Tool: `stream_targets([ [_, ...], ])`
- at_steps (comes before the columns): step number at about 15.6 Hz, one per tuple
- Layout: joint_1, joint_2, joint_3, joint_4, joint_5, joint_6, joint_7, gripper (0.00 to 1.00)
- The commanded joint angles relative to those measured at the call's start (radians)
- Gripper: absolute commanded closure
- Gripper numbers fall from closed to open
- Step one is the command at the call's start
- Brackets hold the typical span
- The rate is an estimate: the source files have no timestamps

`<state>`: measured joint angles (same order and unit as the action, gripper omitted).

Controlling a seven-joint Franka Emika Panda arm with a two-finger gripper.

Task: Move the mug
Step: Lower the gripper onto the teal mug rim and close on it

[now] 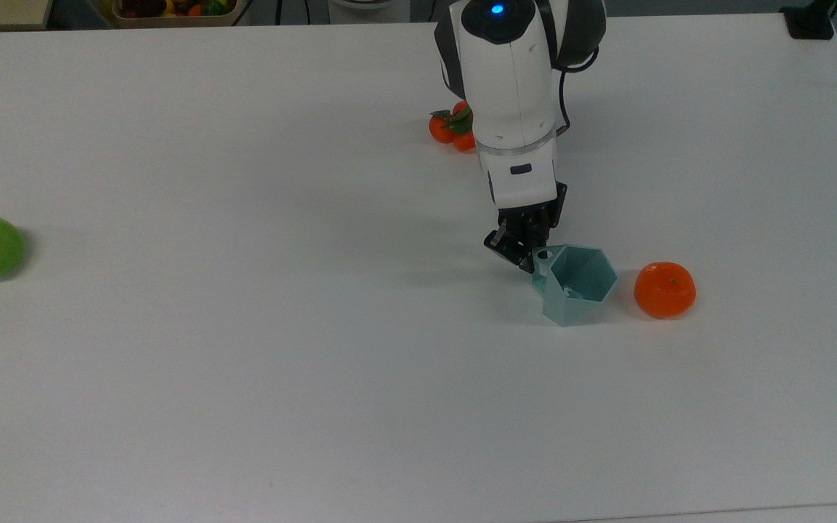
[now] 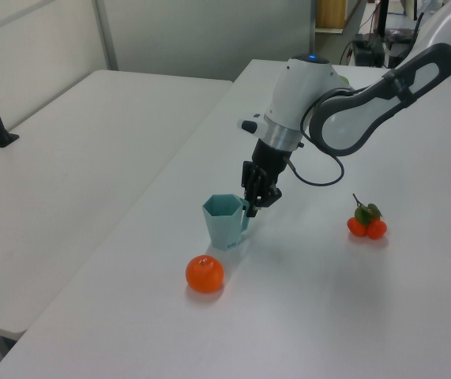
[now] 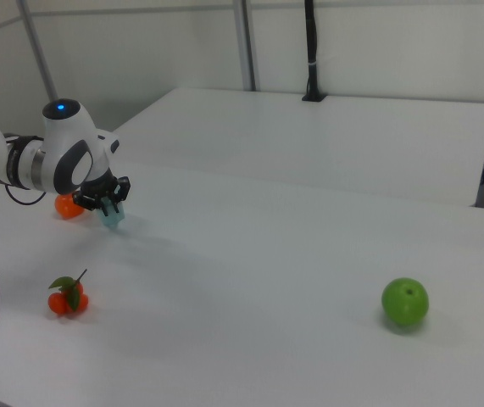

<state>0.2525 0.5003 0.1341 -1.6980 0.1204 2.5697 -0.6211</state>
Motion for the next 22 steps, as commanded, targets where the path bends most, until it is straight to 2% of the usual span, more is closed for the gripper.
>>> stream_targets([
  [1, 0.011, 0.0, -0.005, -0.005, -0.002, 0.014, 0.021, 1.0],
  [16, 0.004, -0.029, -0.002, -0.005, 0.015, 0.003, 0.04, 1.0],
  [22, -0.007, -0.071, -0.002, -0.006, 0.016, -0.005, 0.06, 1.0],
])
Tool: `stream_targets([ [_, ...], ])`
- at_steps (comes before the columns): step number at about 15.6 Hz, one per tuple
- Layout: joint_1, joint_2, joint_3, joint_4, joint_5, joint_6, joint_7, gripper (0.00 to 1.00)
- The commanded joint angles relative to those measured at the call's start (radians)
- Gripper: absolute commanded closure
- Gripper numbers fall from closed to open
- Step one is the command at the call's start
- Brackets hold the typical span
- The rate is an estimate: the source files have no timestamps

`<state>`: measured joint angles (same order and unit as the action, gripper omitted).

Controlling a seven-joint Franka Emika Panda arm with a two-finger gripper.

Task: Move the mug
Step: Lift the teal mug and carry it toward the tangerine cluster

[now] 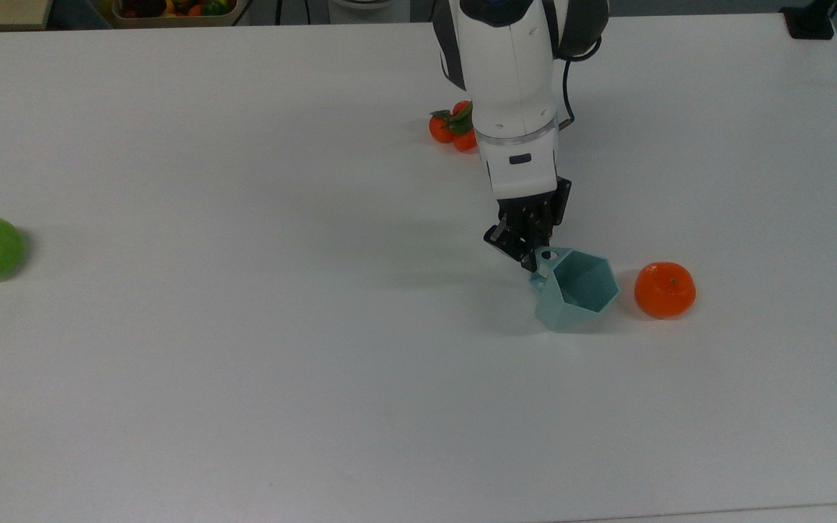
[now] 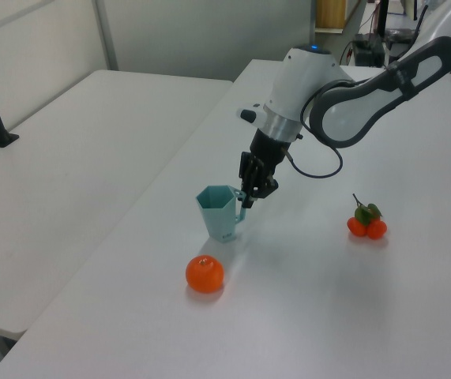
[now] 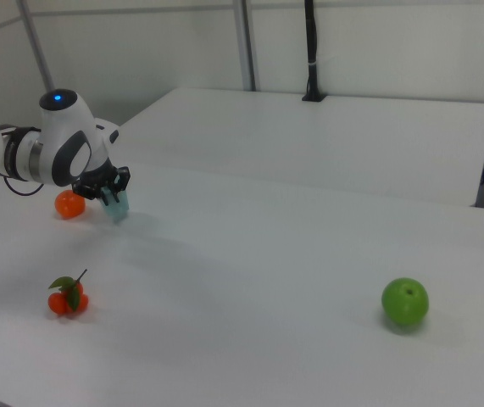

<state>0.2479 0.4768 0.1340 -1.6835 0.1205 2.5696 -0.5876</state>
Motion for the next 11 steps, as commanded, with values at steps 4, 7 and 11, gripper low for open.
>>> stream_targets([
  [4, -0.021, -0.096, 0.007, -0.022, 0.021, -0.054, 0.038, 1.0],
  [7, -0.039, -0.167, 0.006, -0.022, 0.047, -0.152, 0.055, 1.0],
  [11, -0.079, -0.28, -0.003, -0.028, 0.068, -0.331, 0.057, 1.0],
])
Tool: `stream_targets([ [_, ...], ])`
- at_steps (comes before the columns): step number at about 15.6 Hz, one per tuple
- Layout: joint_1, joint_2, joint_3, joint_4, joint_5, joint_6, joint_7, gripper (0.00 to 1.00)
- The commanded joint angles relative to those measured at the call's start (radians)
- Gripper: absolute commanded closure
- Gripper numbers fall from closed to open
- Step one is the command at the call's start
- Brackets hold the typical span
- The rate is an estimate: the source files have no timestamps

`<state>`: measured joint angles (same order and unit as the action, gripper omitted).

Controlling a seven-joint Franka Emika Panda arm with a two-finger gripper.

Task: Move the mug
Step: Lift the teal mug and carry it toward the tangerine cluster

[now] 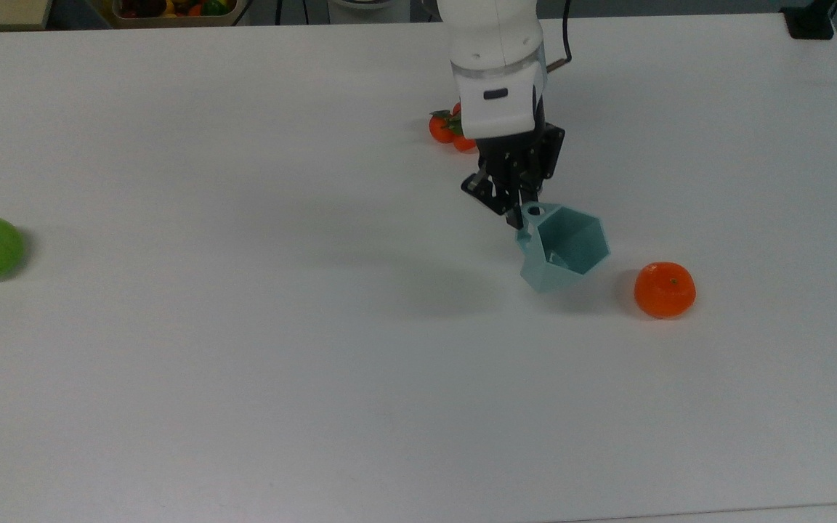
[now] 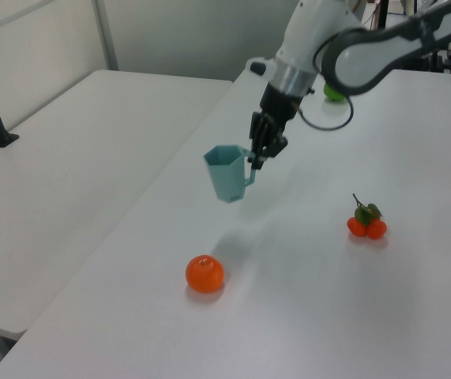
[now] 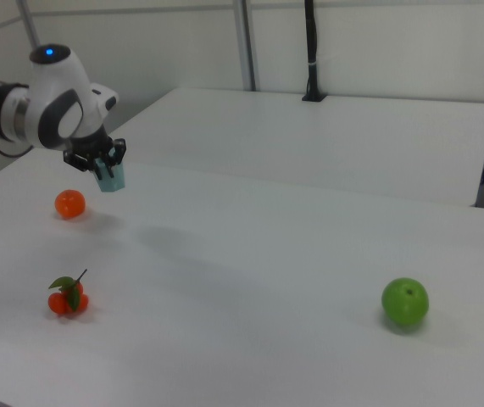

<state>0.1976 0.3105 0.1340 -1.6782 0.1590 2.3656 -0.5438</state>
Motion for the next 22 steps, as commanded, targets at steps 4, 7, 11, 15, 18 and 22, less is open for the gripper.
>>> stream_targets([
  [4, -0.089, -0.232, -0.014, -0.06, 0.066, -0.277, 0.013, 1.0],
  [7, -0.095, -0.312, -0.074, -0.078, 0.068, -0.382, 0.013, 1.0],
  [11, -0.096, -0.389, -0.148, -0.144, 0.068, -0.471, 0.013, 1.0],
  [15, -0.122, -0.453, -0.224, -0.248, 0.067, -0.465, 0.01, 1.0],
  [18, -0.122, -0.47, -0.269, -0.31, 0.057, -0.457, 0.008, 1.0],
  [22, -0.135, -0.472, -0.275, -0.42, -0.022, -0.395, 0.008, 1.0],
])
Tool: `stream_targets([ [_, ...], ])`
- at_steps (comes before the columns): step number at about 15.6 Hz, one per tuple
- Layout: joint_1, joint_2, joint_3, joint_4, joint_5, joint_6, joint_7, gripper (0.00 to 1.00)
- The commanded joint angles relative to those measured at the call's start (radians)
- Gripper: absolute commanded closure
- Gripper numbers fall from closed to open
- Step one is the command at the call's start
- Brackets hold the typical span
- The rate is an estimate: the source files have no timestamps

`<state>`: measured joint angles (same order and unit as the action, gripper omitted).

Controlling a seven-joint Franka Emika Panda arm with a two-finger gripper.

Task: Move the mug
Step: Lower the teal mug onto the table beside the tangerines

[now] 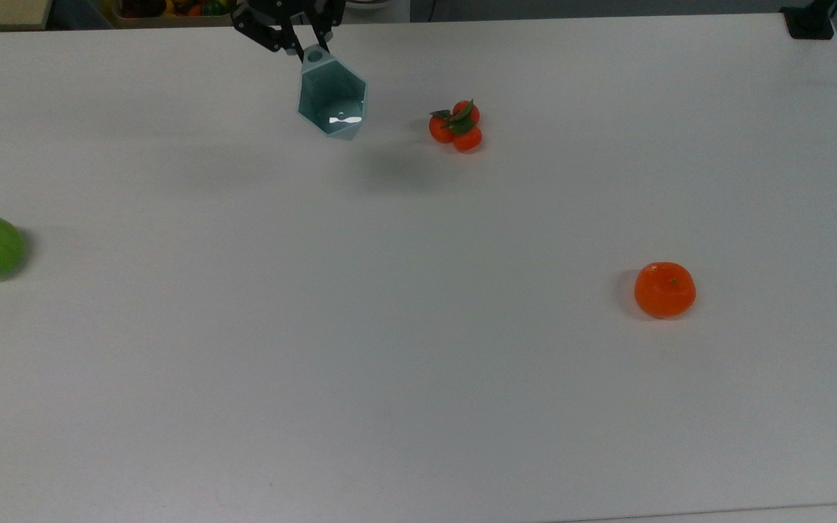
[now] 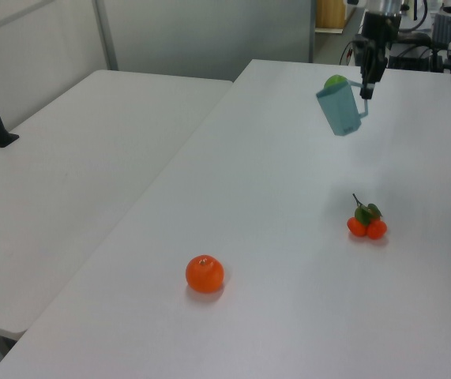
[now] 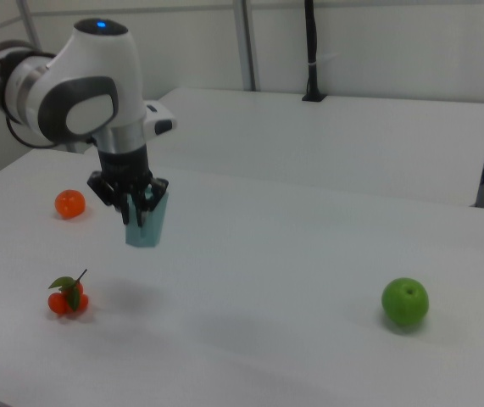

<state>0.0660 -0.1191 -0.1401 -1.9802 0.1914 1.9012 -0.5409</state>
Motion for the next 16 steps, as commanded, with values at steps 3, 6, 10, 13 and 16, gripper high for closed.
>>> stream_targets([
  [3, -0.026, -0.042, -0.007, -0.175, -0.09, 0.09, 0.006, 1.0],
  [6, -0.032, -0.043, -0.007, -0.268, -0.139, 0.188, 0.006, 1.0],
  [10, -0.063, -0.031, -0.007, -0.339, -0.139, 0.358, 0.063, 1.0],
  [13, -0.057, -0.016, -0.007, -0.396, -0.139, 0.487, 0.096, 1.0],
  [16, -0.051, 0.01, -0.007, -0.413, -0.141, 0.544, 0.13, 1.0],
])
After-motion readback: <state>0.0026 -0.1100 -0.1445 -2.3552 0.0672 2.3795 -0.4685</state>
